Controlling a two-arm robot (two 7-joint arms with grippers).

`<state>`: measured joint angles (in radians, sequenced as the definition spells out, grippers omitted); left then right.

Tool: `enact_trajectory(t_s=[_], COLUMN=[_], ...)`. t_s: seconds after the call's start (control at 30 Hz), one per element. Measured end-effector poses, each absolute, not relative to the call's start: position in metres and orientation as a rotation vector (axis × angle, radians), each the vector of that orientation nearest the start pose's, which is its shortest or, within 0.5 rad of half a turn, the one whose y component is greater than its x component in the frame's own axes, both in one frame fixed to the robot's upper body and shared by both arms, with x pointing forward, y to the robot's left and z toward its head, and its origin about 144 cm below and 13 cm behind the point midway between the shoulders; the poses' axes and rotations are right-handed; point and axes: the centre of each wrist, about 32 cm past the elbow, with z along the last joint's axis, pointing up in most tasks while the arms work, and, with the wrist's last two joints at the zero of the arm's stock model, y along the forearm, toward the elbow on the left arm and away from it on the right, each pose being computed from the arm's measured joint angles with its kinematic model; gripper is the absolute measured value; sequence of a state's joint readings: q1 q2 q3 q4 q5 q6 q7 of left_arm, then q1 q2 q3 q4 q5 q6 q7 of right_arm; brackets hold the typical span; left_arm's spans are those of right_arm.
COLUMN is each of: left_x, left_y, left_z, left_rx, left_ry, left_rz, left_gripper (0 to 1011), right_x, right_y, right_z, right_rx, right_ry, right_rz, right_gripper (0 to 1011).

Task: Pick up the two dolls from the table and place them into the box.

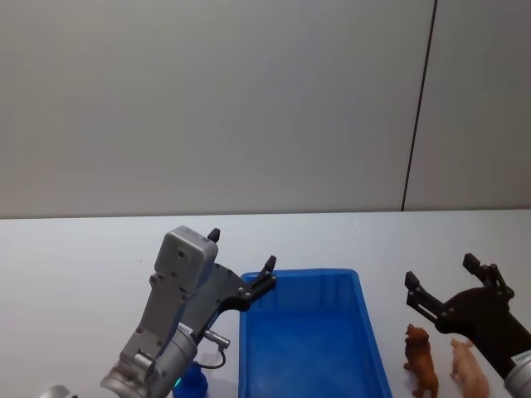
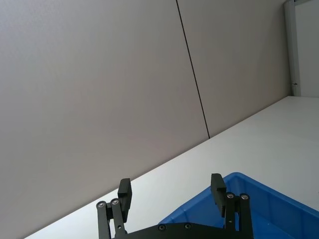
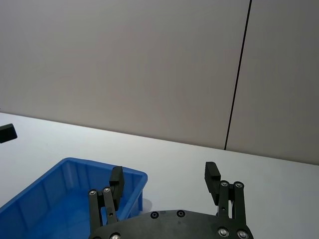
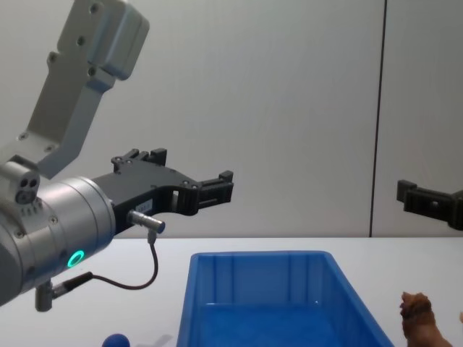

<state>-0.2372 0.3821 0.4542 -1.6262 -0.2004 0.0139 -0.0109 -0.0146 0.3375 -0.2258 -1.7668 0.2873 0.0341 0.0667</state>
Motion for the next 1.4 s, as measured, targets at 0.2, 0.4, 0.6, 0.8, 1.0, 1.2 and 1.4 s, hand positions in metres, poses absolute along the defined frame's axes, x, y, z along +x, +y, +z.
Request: enact_trajectory(t_s=[0.2,0.4,0.6,0.8,1.0,1.2,1.4], left_x=[0.492,0.492,0.492,0.492,0.492,0.492,0.492], left_y=[0.198,0.198,0.198,0.198,0.198,0.198,0.198], left_z=[1.204,1.204,1.204,1.204,1.204,1.204,1.204], left_rx=[0.061,0.061,0.061,0.061,0.061,0.061,0.061], left_ry=[-0.268,-0.268,-0.268,-0.268,-0.268,-0.268,-0.268], left_rz=[1.124,1.124,1.124,1.124,1.124,1.124,1.124], left_gripper=[1001,1001,1001,1001,1001,1001,1001], right_x=[0.443,0.444,0.443,0.44,0.434,0.427,0.419], right_y=[-0.237,-0.24,-0.245,-0.249,-0.253,-0.255,-0.257], right_z=[1.189,1.189,1.188,1.188,1.189,1.188,1.185], right_rx=[0.026,0.023,0.009,-0.016,-0.062,-0.108,-0.169], right_ry=[-0.075,-0.075,-0.06,-0.039,-0.003,0.029,0.072], right_rz=[-1.23,-1.243,-1.278,-1.311,-1.347,-1.37,-1.392], right_gripper=[1001,1001,1001,1001,1001,1001,1001])
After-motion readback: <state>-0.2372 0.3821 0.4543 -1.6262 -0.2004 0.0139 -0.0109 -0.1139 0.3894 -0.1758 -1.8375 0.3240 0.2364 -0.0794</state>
